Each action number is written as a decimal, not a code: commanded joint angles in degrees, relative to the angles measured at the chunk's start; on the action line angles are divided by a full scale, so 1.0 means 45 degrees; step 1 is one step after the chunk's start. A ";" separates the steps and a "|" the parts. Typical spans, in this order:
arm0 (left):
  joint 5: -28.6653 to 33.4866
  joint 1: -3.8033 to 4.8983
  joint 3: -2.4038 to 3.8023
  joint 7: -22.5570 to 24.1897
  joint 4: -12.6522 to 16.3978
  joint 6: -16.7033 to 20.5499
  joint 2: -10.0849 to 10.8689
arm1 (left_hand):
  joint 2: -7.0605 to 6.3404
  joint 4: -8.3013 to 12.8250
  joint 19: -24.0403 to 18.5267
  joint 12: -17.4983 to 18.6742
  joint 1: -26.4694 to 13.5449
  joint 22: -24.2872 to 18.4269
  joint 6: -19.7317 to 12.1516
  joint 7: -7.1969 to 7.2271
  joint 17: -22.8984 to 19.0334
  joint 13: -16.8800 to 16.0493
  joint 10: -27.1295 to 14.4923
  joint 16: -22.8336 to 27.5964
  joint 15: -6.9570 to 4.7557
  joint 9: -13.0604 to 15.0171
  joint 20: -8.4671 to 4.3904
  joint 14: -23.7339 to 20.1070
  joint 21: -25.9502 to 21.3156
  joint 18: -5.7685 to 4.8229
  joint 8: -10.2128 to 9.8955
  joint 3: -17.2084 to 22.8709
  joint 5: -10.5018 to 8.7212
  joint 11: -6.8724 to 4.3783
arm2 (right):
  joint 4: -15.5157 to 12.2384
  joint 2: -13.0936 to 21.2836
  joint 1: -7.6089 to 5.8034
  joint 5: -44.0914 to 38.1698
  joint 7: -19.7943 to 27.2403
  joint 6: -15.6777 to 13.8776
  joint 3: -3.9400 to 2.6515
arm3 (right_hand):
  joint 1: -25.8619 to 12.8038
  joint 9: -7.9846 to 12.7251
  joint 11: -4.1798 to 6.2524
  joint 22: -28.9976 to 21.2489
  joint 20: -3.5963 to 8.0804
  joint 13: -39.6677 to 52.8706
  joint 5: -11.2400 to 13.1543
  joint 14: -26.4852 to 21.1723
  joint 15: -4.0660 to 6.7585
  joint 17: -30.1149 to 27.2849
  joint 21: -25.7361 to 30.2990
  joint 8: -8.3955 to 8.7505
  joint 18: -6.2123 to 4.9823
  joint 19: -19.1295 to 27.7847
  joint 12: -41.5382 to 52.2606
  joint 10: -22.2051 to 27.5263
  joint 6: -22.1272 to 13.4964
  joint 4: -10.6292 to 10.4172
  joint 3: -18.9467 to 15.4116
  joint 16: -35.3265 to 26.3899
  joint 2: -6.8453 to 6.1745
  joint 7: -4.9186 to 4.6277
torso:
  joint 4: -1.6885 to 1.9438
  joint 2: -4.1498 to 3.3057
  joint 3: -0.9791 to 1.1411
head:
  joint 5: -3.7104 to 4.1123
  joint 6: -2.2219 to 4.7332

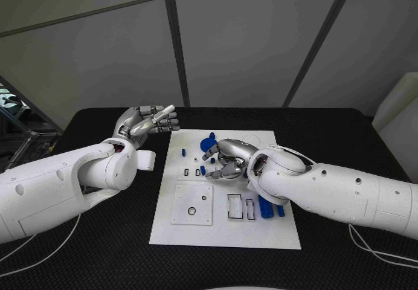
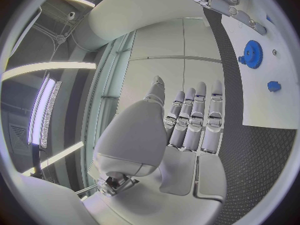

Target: Assemble the parts on the task board

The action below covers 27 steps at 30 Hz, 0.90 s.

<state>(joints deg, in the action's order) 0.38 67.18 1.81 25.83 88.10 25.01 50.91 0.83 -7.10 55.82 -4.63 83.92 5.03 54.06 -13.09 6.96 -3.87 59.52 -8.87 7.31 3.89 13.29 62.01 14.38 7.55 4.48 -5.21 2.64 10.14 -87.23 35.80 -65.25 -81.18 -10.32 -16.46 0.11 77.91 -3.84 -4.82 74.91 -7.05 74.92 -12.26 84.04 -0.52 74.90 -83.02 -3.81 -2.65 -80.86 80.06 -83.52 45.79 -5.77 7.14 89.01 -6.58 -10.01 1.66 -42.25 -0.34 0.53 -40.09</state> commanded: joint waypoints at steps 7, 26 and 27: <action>-0.0797 0.0019 0.0012 -0.0460 -0.0330 -0.0623 0.0003 | 0.0292 -0.0034 0.1095 -0.0681 -0.0112 0.0266 0.0817 0.0455 0.0465 -0.0258 0.1414 -0.0832 -0.0587 0.0118 -0.0436 0.1562 0.0556 0.0710 0.0340 -0.0092 0.0027 -0.0565 | -0.0977 0.1113 -0.0172 0.2022 0.2518 -0.1196 -0.0025 | 0.0188 -0.0120 -0.0005 0.0202 0.0022 0.1365 -0.0190 0.1195 -0.0033 0.2828 0.0089 -0.0440 -0.0106 0.0047 -0.0028 0.0053 0.0405 -0.0103 -0.0176 -0.0023 0.0059 0.0036 | -0.0090 0.0122 0.0018 | -0.0114 0.0089; -0.8027 0.0848 0.0011 -0.8546 -0.0107 -0.4602 0.0047 | 0.0351 -0.1165 0.5135 -0.6448 -0.1807 0.9419 0.1836 0.1650 1.5183 -0.4655 0.3227 -1.5914 -0.2149 0.1453 -0.2195 0.5312 1.0291 -0.0216 0.2402 -0.0986 0.0069 -0.2010 | 0.0089 0.2795 -0.1487 0.7549 0.3993 -0.1526 -0.0385 | 0.0365 -0.0159 0.0051 -0.1152 0.0079 0.0264 -0.0507 0.0898 0.0032 0.1711 0.0898 -0.0908 -0.0394 0.0929 -0.1271 0.0886 0.1032 -0.0066 -0.0227 -0.0626 0.0374 0.0071 | -0.0246 0.0404 0.0162 | -0.0317 0.0050; -0.8299 0.0916 0.0010 -0.8933 -0.0113 -0.4822 -0.0014 | 0.0297 -0.1301 0.5283 -0.7975 -0.1872 1.0413 0.1665 0.1839 1.5908 -0.6114 0.3144 -1.6462 -0.2282 0.1735 -0.2272 0.5478 1.1145 -0.0321 0.2713 -0.1111 0.0066 -0.2022 | 0.0182 0.2820 -0.1517 0.7621 0.4003 -0.1543 -0.0387 | 0.0375 -0.0158 0.0055 -0.1170 0.0083 0.0254 -0.0515 0.0895 0.0036 0.1698 0.0912 -0.0916 -0.0397 0.0938 -0.1281 0.0888 0.1040 -0.0060 -0.0225 -0.0636 0.0385 0.0075 | -0.0228 0.0398 0.0138 | -0.0304 0.0041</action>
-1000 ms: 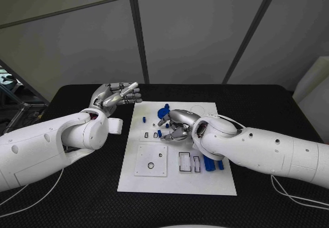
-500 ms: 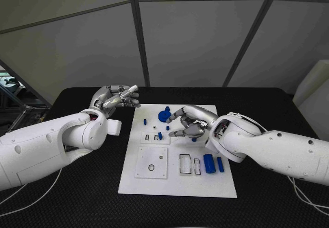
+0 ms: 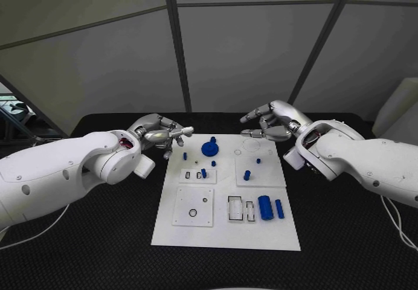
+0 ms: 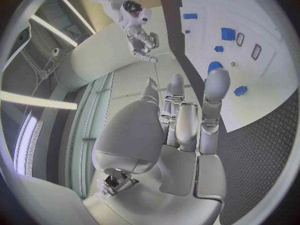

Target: Assemble the parts on the task board

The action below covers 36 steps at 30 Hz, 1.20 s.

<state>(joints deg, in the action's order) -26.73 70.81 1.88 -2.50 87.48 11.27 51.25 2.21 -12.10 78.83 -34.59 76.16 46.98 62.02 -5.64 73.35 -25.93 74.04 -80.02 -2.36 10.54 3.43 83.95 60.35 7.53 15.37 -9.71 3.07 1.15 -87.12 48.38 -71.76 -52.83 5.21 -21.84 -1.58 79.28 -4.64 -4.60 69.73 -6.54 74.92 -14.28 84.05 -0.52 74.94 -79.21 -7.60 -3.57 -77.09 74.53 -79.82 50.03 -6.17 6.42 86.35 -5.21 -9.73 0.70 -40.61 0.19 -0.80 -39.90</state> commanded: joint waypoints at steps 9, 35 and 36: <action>-0.4347 0.0628 -0.0264 -0.5222 -0.0204 -0.3037 -0.0884 | 0.0492 -0.0997 0.0661 -0.8092 -0.1590 0.4927 -0.0740 0.0492 0.3545 -0.8476 0.0809 -0.2133 -0.0384 0.2372 -0.0286 0.1292 0.3858 -0.0800 0.2534 -0.1266 -0.0083 -0.0402 | 0.0152 0.0145 -0.0205 0.1325 0.0166 -0.0080 -0.0020 | 0.0085 0.0023 0.0016 -0.0132 -0.0020 0.0190 -0.0077 0.0865 0.0046 0.1571 0.0136 -0.0102 -0.0214 0.0167 -0.0120 0.0097 0.0126 0.0043 -0.0068 -0.0115 0.0096 0.0024 | 0.0027 0.0023 0.0015 | -0.0078 -0.0067; -0.5109 0.1207 -0.1322 -0.6105 -0.1171 -0.3553 -0.2465 | 0.0955 -0.0943 0.1251 -0.6904 -0.1014 0.5867 -0.1938 0.0284 0.3612 -0.7040 -0.0384 -0.2167 -0.0260 0.3375 -0.0231 0.1314 0.4387 -0.0960 0.3062 -0.1568 -0.0075 -0.0225 | 0.0068 -0.0171 -0.0223 0.0461 -0.0564 -0.0328 -0.0007 | 0.0067 0.0052 0.0069 -0.0688 0.0040 -0.0145 -0.0383 0.0757 0.0105 0.1107 0.0524 -0.0224 -0.0320 0.0466 -0.0469 0.0250 0.0195 0.0039 -0.0140 -0.0436 0.0133 0.0071 | 0.0001 -0.0008 -0.0021 | -0.0122 -0.0216; -0.5130 0.1210 -0.1326 -0.6113 -0.1182 -0.3589 -0.2482 | 0.0962 -0.0942 0.1263 -0.6934 -0.1013 0.5895 -0.1933 0.0291 0.3615 -0.7073 -0.0362 -0.2169 -0.0264 0.3399 -0.0235 0.1315 0.4404 -0.0965 0.3085 -0.1572 -0.0075 -0.0230 | 0.0072 -0.0176 -0.0222 0.0459 -0.0571 -0.0328 -0.0007 | 0.0063 0.0051 0.0072 -0.0692 0.0043 -0.0148 -0.0397 0.0757 0.0108 0.1104 0.0529 -0.0235 -0.0321 0.0465 -0.0471 0.0248 0.0204 0.0036 -0.0142 -0.0441 0.0135 0.0073 | 0.0004 -0.0008 -0.0019 | -0.0123 -0.0222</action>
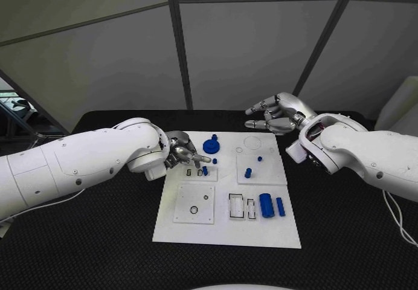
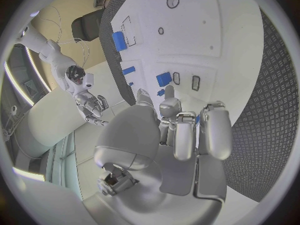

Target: Assemble the parts on the task board

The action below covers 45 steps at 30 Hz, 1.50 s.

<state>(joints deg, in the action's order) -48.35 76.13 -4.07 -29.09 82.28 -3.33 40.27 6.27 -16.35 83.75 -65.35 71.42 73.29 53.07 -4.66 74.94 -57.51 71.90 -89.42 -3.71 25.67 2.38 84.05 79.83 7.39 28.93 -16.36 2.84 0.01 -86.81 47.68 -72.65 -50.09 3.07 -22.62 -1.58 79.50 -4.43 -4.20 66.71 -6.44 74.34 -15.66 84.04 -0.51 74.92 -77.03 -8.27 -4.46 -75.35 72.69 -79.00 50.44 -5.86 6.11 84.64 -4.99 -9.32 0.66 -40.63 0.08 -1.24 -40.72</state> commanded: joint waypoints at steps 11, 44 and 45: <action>-0.0522 0.0040 -0.0017 -0.0258 -0.0164 -0.0610 -0.0277 | 0.0116 0.0034 0.0243 -0.0277 0.0094 0.0214 0.0079 0.0130 0.3261 -0.0241 0.0236 -0.0078 -0.0006 0.0269 -0.0036 0.1295 0.0174 -0.0962 0.0286 -0.0107 -0.0020 -0.0028 | 0.0008 -0.0047 -0.0025 -0.0176 -0.0162 -0.0146 -0.0006 | 0.0003 0.0003 -0.0009 -0.0043 0.0026 -0.0047 -0.0137 0.0753 0.0115 0.1076 0.0066 -0.0114 -0.0128 0.0084 -0.0087 0.0074 0.0137 -0.0042 -0.0083 -0.0085 0.0090 -0.0010 | -0.0011 -0.0006 -0.0004 | -0.0065 -0.0108; -0.0934 0.0047 -0.0030 -0.0398 -0.0758 -0.1498 -0.0814 | 0.0243 0.0280 0.0317 -0.0427 0.0553 0.0436 -0.0143 0.0170 0.3258 -0.0383 0.0284 -0.0075 -0.0050 0.0786 -0.0086 0.1294 0.0294 -0.1000 0.0638 0.0106 -0.0015 -0.0070 | -0.0062 -0.0080 -0.0024 -0.0183 -0.0240 -0.0066 -0.0006 | -0.0012 0.0003 -0.0003 -0.0079 0.0034 -0.0058 -0.0190 0.0746 0.0123 0.1035 0.0094 -0.0137 -0.0134 0.0098 -0.0095 0.0072 0.0150 -0.0052 -0.0094 -0.0115 0.0092 -0.0003 | -0.0004 -0.0004 -0.0005 | -0.0086 -0.0327; -0.0940 0.0047 -0.0030 -0.0399 -0.0767 -0.1506 -0.0824 | 0.0251 0.0291 0.0314 -0.0429 0.0573 0.0428 -0.0153 0.0170 0.3256 -0.0385 0.0283 -0.0074 -0.0051 0.0804 -0.0087 0.1293 0.0288 -0.0999 0.0648 0.0125 -0.0015 -0.0070 | -0.0067 -0.0079 -0.0024 -0.0183 -0.0242 -0.0063 -0.0006 | -0.0012 0.0003 -0.0003 -0.0079 0.0034 -0.0058 -0.0190 0.0746 0.0123 0.1035 0.0094 -0.0137 -0.0134 0.0098 -0.0095 0.0072 0.0150 -0.0052 -0.0094 -0.0115 0.0092 -0.0003 | -0.0003 -0.0004 -0.0005 | -0.0083 -0.0334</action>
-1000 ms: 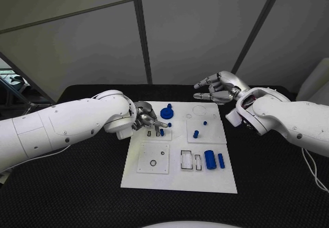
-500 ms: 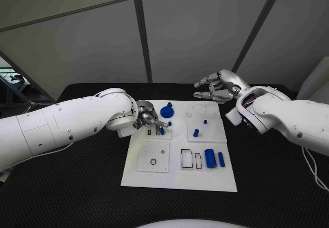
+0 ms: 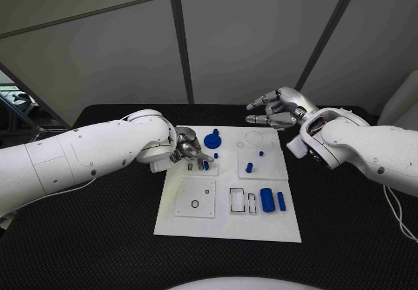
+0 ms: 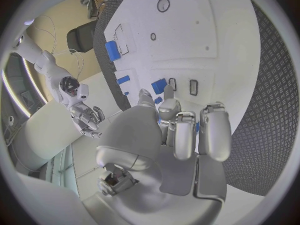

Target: Assemble the parts on the task board

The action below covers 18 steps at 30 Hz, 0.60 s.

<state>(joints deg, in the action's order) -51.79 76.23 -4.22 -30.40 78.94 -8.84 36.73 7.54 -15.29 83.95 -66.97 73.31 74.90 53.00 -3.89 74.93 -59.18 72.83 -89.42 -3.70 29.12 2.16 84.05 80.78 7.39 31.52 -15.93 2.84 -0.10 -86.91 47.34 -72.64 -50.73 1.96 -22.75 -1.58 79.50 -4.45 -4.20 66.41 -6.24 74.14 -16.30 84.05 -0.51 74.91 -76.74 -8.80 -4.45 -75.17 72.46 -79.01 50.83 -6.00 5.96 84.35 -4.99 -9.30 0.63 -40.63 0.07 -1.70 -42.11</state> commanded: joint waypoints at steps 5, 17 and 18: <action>-0.0258 0.0024 0.0003 -0.0116 -0.0132 -0.0362 -0.0137 | -0.0031 0.0056 0.0270 -0.0071 0.0156 0.0069 -0.0141 -0.0001 0.3259 -0.0015 0.0078 -0.0074 -0.0053 0.0042 -0.0039 0.1292 0.0077 -0.0998 0.0075 0.0032 -0.0016 -0.0046 | -0.0080 -0.0007 -0.0025 -0.0041 -0.0007 -0.0005 -0.0007 | -0.0012 0.0008 -0.0002 -0.0013 -0.0009 -0.0013 -0.0048 0.0746 0.0123 0.1038 0.0030 -0.0018 -0.0137 0.0057 -0.0045 0.0073 0.0063 -0.0019 -0.0062 -0.0051 0.0092 -0.0007 | 0.0002 0.0003 0.0005 | 0.0018 -0.0050; -0.0319 0.0024 0.0002 -0.0126 -0.0251 -0.0442 -0.0304 | -0.0028 0.0081 0.0291 -0.0097 0.0193 0.0136 -0.0153 0.0001 0.3265 -0.0046 0.0094 -0.0077 -0.0054 0.0085 -0.0041 0.1293 0.0116 -0.1011 0.0103 0.0065 -0.0016 -0.0049 | -0.0099 -0.0015 -0.0025 -0.0041 -0.0026 0.0044 -0.0006 | -0.0023 0.0010 0.0002 -0.0049 -0.0004 -0.0028 -0.0086 0.0742 0.0128 0.1013 0.0056 -0.0031 -0.0143 0.0073 -0.0058 0.0076 0.0066 -0.0029 -0.0067 -0.0070 0.0100 -0.0003 | 0.0001 0.0004 0.0004 | 0.0018 -0.0059; -0.0319 0.0024 0.0002 -0.0127 -0.0252 -0.0446 -0.0314 | -0.0028 0.0081 0.0291 -0.0097 0.0193 0.0136 -0.0153 0.0001 0.3265 -0.0046 0.0094 -0.0077 -0.0054 0.0085 -0.0041 0.1293 0.0116 -0.1011 0.0103 0.0065 -0.0016 -0.0049 | -0.0096 -0.0019 -0.0025 -0.0041 -0.0027 0.0048 -0.0006 | -0.0023 0.0010 0.0002 -0.0049 -0.0004 -0.0028 -0.0086 0.0742 0.0128 0.1013 0.0056 -0.0031 -0.0143 0.0073 -0.0058 0.0076 0.0066 -0.0029 -0.0067 -0.0070 0.0100 -0.0003 | 0.0002 0.0007 0.0004 | 0.0020 -0.0062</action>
<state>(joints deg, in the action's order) -52.68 76.24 -4.22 -30.55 77.82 -10.05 35.41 7.32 -15.07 83.94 -67.22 73.53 74.94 52.61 -3.89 74.92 -59.34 73.03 -89.42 -3.70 29.45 2.16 84.06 81.00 7.40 31.78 -15.72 2.84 -0.31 -87.22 47.34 -72.64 -50.76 1.78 -22.70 -1.57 79.50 -4.46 -4.20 66.24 -6.24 74.07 -16.30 83.83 -0.30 74.90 -76.74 -8.80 -4.44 -75.17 72.47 -79.01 50.83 -6.00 5.96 84.35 -4.99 -9.30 0.64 -40.61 0.08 -1.58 -42.42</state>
